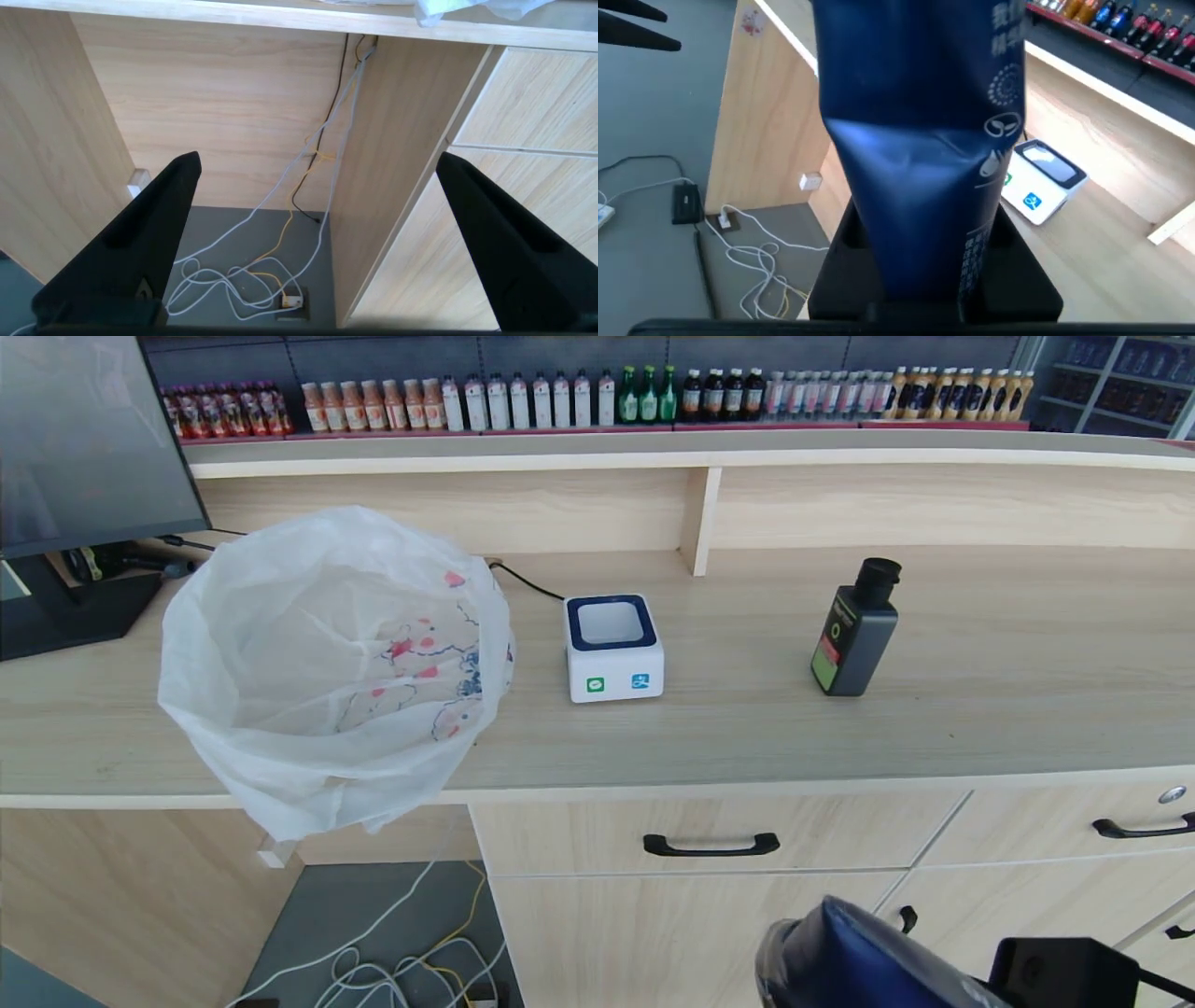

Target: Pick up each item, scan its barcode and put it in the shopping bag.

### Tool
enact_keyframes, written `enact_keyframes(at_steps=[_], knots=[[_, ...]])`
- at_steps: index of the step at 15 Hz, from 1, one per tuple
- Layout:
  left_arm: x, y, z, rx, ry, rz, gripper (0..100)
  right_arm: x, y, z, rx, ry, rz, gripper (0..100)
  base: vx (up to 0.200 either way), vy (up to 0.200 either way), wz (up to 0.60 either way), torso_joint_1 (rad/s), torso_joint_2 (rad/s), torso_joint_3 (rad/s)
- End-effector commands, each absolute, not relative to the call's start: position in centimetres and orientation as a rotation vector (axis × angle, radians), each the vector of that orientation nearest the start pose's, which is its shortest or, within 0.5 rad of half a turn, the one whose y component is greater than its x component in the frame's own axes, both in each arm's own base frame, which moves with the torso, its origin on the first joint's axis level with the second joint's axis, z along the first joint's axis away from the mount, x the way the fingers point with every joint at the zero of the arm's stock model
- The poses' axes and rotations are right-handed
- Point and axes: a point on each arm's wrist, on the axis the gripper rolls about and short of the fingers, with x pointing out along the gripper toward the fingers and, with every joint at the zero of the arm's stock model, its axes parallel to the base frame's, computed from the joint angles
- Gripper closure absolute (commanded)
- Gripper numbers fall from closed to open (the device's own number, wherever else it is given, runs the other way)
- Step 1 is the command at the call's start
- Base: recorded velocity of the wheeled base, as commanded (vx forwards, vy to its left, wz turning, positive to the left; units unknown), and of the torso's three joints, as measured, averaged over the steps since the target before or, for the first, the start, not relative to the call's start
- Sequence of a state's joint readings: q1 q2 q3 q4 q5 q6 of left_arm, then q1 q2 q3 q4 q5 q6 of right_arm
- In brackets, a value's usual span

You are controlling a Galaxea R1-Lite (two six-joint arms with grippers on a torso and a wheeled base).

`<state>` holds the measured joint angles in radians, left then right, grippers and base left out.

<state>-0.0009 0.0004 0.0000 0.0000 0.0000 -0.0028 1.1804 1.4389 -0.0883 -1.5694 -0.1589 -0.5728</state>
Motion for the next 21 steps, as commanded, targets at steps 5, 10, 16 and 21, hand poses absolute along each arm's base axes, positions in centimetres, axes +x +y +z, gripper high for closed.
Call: enact_keyframes(at_steps=[5,10,16,21], knots=[[-2.3,0.0,7.5,-0.003,0.0,0.0,0,8.7,17.0,16.5,-0.345,-0.407,0.887,100,0.0,0.0,0.0,0.0,0.0,0.0],[-2.3,0.0,7.5,-0.003,0.0,0.0,0,10.5,16.9,16.7,-0.214,-0.331,0.819,100,0.0,0.0,0.0,0.0,0.0,0.0],[-2.3,0.0,7.5,-0.003,0.0,-0.002,0,12.7,17.2,18.7,0.144,-0.254,0.524,100,0.0,0.0,0.0,0.0,0.0,0.0],[-2.3,0.0,7.5,-0.002,0.0,-0.002,0,16.6,17.1,19.1,0.189,-0.268,0.392,100,0.0,0.0,0.0,0.0,0.0,0.0]])
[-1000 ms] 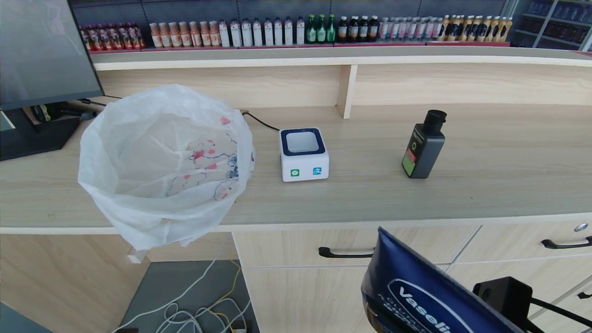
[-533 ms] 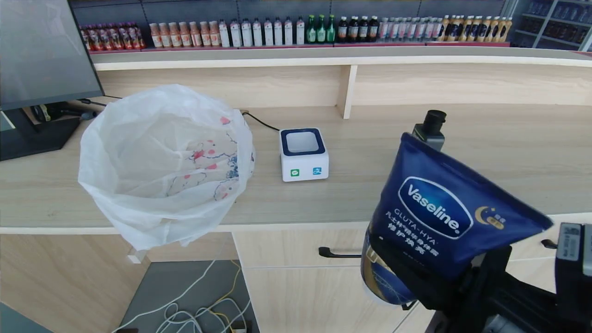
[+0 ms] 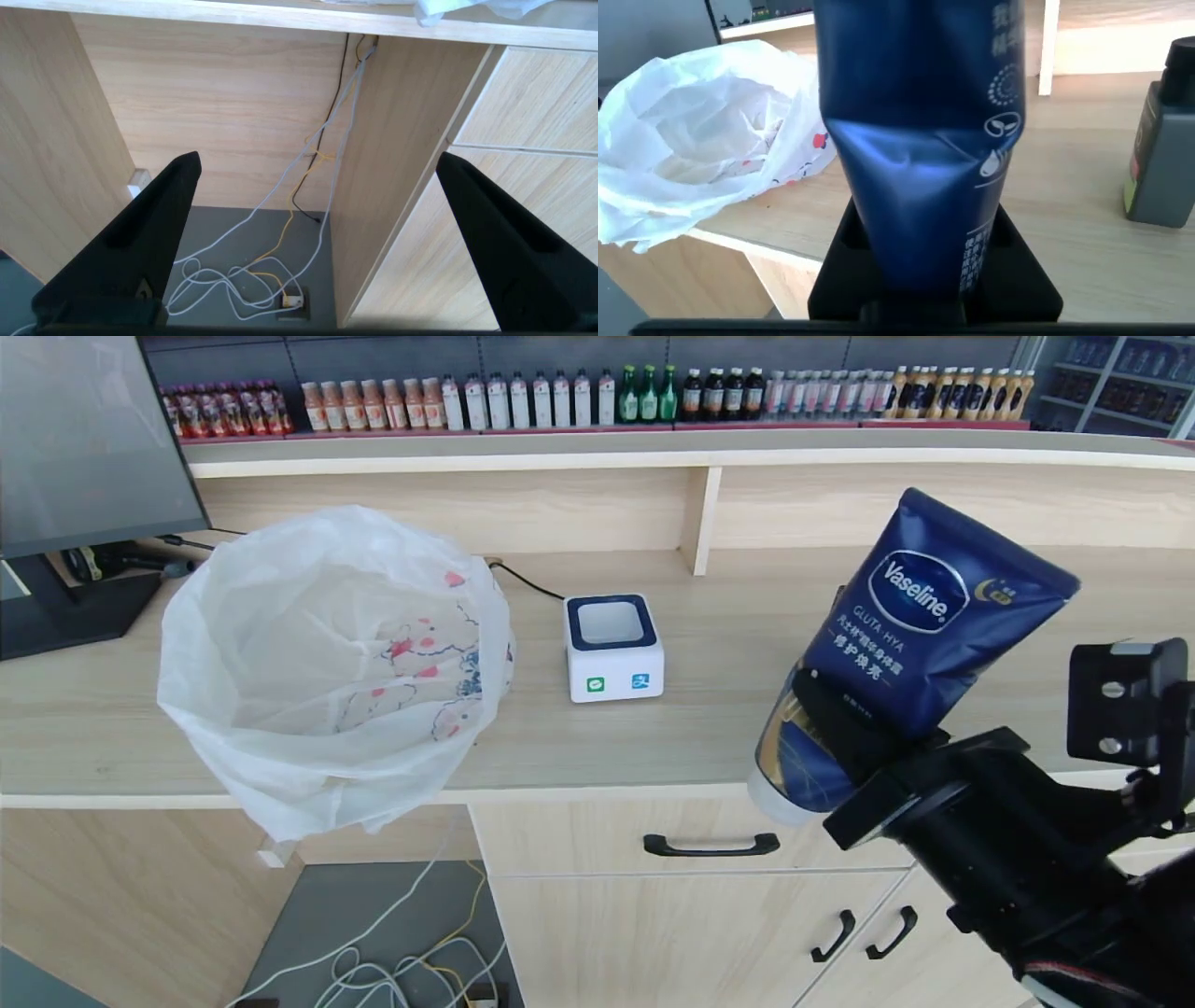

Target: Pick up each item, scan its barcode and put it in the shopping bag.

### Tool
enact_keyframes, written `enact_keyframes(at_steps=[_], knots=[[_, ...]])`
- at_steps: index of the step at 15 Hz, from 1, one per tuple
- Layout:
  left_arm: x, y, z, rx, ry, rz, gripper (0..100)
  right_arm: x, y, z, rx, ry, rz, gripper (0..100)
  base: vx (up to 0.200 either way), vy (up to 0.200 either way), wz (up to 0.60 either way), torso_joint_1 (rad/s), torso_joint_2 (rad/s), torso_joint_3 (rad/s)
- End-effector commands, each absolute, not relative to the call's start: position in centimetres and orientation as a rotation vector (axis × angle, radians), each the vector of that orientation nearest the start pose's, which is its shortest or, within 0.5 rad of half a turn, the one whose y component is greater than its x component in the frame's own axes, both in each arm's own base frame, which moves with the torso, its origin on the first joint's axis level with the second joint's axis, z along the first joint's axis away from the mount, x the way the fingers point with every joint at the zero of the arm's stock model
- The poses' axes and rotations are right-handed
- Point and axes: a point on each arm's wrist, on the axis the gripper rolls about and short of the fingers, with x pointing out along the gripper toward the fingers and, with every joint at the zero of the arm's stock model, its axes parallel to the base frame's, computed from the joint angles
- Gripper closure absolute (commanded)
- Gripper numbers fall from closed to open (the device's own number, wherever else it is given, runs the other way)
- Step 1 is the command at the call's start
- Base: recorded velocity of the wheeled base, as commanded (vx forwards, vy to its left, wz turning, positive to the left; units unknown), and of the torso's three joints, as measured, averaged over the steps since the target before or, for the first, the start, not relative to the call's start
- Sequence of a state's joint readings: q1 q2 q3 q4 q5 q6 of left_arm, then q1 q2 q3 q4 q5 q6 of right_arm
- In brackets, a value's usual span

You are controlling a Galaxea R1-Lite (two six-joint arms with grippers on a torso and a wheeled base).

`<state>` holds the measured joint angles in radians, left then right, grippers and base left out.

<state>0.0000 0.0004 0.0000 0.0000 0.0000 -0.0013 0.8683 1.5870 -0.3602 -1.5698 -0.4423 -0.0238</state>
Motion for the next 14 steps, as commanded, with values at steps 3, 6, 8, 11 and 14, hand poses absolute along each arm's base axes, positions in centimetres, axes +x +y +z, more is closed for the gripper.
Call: enact_keyframes(at_steps=[3,6,8,11,14], knots=[[-2.3,0.0,7.5,-0.002,0.0,0.0,0,17.8,15.5,20.0,0.215,-0.305,0.31,100,0.0,0.0,0.0,0.0,0.0,0.0],[-2.3,0.0,7.5,-0.003,0.0,-0.002,0,18.1,13.7,20.3,0.21,-0.321,0.243,100,0.0,0.0,0.0,0.0,0.0,0.0],[-2.3,0.0,7.5,-0.006,0.0,-0.002,0,17.6,13.2,20.5,0.214,-0.328,0.243,100,0.0,0.1,0.0,0.001,0.0,0.001],[-2.3,0.0,7.5,-0.006,0.0,0.0,0,17.3,13.0,20.3,0.209,-0.32,0.245,100,0.0,0.2,0.0,0.002,0.0,0.002],[-2.3,0.0,7.5,-0.006,0.0,0.0,0,17.4,13.1,20.1,0.207,-0.315,0.248,100,0.0,0.2,0.0,0.007,0.01,-0.001]])
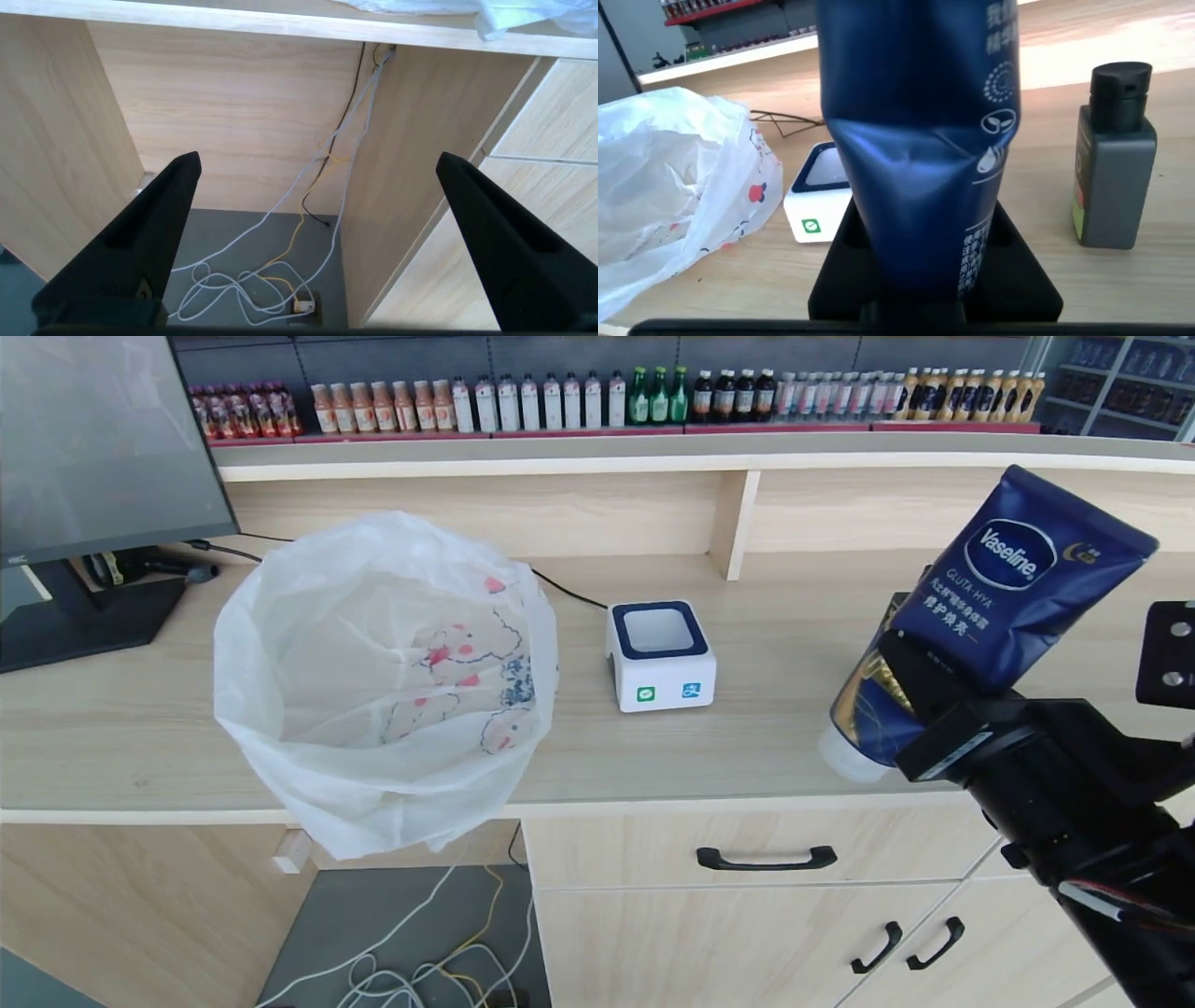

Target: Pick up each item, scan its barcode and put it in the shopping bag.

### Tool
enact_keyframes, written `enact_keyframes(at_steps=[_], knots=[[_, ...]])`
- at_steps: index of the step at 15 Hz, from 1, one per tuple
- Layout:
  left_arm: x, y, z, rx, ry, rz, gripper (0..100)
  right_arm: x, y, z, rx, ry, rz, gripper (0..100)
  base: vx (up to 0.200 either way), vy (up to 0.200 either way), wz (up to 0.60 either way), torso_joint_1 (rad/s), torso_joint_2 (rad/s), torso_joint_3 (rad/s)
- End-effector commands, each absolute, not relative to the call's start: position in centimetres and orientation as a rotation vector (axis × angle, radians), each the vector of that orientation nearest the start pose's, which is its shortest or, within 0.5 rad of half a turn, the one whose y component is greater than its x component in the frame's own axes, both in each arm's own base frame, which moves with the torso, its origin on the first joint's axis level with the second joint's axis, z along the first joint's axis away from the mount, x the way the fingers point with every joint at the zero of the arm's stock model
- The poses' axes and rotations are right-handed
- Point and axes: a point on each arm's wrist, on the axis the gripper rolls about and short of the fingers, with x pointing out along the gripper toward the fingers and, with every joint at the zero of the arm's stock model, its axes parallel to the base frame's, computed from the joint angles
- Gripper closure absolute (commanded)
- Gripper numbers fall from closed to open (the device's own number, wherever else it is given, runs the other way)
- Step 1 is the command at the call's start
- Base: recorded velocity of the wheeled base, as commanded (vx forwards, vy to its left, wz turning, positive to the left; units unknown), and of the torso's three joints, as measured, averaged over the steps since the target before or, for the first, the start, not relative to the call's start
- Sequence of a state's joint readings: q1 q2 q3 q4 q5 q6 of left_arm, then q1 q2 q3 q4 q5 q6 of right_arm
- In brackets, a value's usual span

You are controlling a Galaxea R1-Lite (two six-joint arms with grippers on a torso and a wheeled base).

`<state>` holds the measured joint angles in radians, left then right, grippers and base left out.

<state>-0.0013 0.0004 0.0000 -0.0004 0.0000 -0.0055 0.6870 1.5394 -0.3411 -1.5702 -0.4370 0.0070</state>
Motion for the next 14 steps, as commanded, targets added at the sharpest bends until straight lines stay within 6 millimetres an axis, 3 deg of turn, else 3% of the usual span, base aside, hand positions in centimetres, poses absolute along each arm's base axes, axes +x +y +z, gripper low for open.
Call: enact_keyframes(at_steps=[1,5,10,14], knots=[[-2.3,0.0,7.5,-0.006,0.0,-0.002,0,17.5,13.2,20.1,0.206,-0.314,0.248,100,0.0,0.2,0.0,-0.002,0.0,0.002],[-2.3,0.0,7.5,-0.005,0.0,0.0,0,17.6,13.2,19.9,0.198,-0.307,0.256,100,0.0,0.2,0.0,0.0,0.0,0.0],[-2.3,0.0,7.5,-0.003,0.0,-0.002,0,17.9,13.6,19.8,0.188,-0.307,0.276,100,0.0,0.0,0.0,0.0,0.0,0.0],[-2.3,0.0,7.5,-0.003,0.0,-0.002,0,18.8,14.1,21.1,0.207,-0.355,0.268,100,0.0,0.0,0.0,0.0,0.0,0.0]])
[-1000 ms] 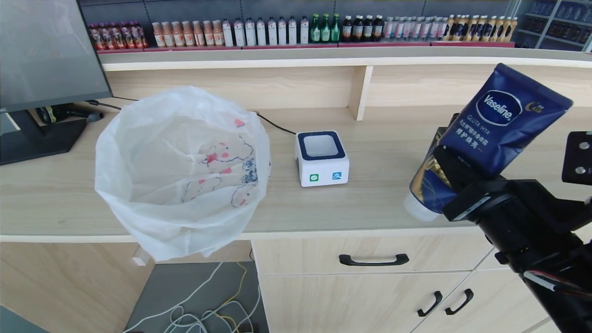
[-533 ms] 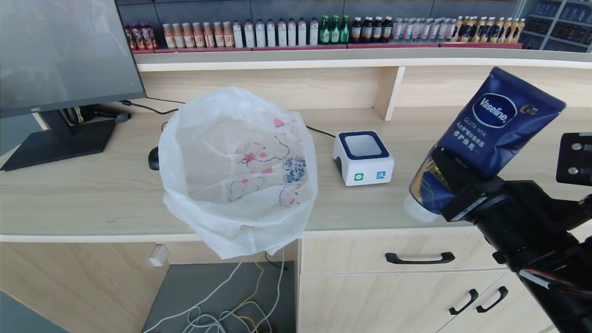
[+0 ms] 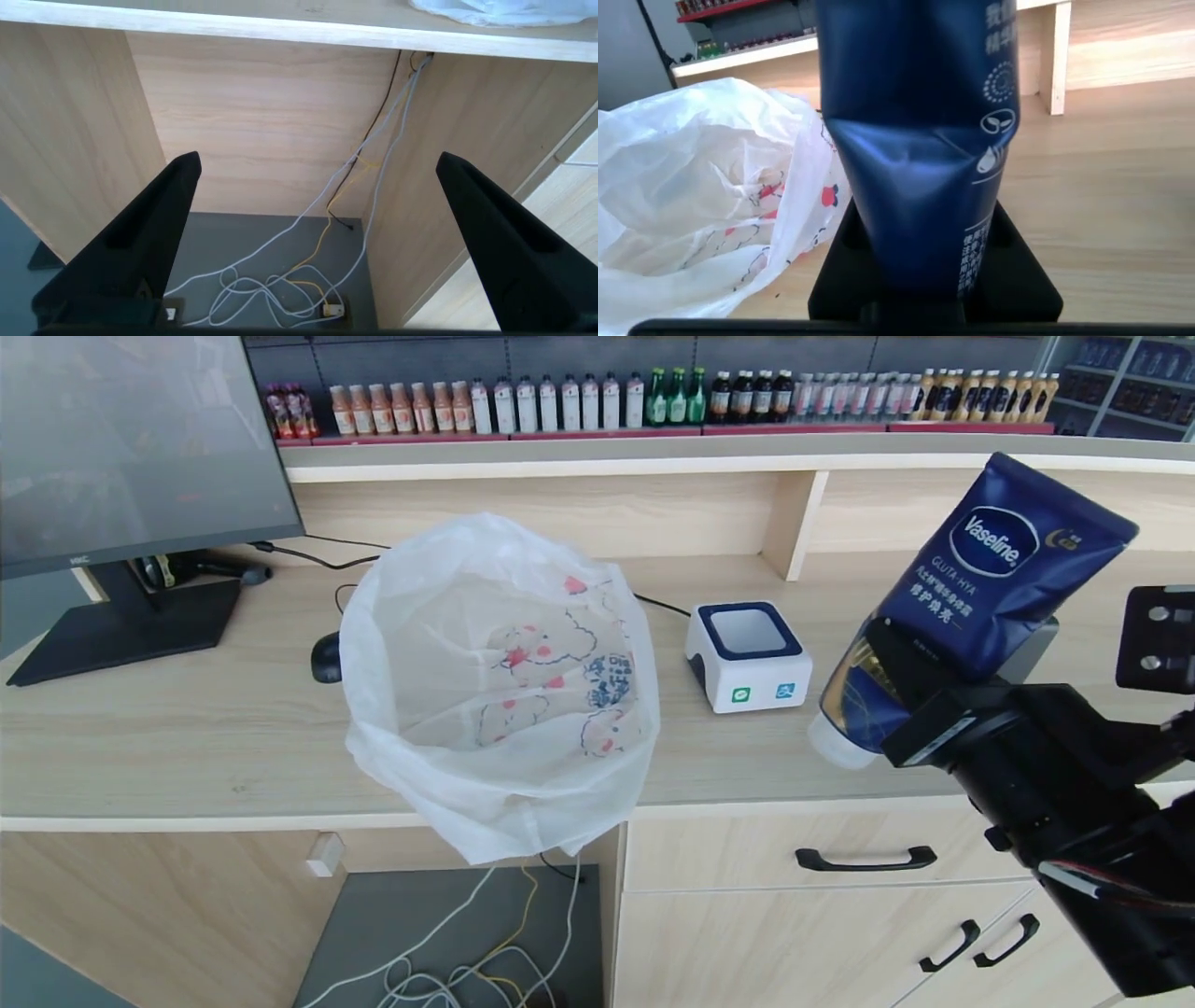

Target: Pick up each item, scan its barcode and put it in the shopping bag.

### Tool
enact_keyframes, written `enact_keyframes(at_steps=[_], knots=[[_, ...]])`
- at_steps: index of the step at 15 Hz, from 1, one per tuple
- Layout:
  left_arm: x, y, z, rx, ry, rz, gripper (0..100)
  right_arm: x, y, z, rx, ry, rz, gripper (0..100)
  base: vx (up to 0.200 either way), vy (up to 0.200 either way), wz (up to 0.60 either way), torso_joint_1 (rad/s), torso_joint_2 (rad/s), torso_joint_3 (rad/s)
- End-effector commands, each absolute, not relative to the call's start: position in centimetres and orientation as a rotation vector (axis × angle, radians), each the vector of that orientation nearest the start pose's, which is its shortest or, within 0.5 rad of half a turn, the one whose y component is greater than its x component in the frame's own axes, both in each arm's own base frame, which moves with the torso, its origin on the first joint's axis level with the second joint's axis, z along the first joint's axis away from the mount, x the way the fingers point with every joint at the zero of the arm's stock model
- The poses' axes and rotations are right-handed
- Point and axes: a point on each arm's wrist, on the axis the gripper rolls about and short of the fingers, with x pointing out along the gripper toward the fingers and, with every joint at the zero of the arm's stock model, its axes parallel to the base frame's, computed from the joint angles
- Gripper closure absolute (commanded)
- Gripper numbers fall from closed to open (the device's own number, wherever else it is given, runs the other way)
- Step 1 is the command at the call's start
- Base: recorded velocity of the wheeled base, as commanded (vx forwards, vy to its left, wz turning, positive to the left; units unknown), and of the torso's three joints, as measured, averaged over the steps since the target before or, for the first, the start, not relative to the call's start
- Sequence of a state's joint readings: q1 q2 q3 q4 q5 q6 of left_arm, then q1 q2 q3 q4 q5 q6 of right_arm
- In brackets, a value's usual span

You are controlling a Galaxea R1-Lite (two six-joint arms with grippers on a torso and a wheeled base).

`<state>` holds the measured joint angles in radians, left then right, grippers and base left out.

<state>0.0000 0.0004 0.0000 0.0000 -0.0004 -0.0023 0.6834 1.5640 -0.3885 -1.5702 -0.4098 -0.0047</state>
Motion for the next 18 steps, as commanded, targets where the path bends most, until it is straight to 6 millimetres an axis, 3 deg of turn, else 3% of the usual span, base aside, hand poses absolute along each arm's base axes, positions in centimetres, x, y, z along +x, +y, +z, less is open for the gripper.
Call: enact_keyframes(at_steps=[1,4,8,13,18], knots=[[-2.3,0.0,7.5,-0.003,0.0,0.0,0,18.9,14.2,21.1,0.211,-0.357,0.268,100,0.0,0.0,0.0,0.0,0.0,0.0],[-2.3,0.0,7.5,-0.003,0.0,0.0,0,19.0,14.2,21.4,0.265,-0.36,0.271,100,0.0,0.0,0.0,0.0,0.0,0.0],[-2.3,0.0,7.5,-0.003,0.0,-0.002,0,20.9,14.5,21.9,0.376,-0.367,0.266,100,0.0,0.0,0.0,0.0,0.0,0.0],[-2.3,0.0,7.5,-0.003,0.0,-0.002,0,24.4,16.2,23.0,0.492,-0.356,0.301,100,0.0,0.0,0.0,0.0,0.0,0.0],[-2.3,0.0,7.5,-0.003,0.0,0.0,0,29.4,14.6,24.8,0.54,-0.396,0.289,100,0.0,0.0,0.0,0.0,0.0,0.0]])
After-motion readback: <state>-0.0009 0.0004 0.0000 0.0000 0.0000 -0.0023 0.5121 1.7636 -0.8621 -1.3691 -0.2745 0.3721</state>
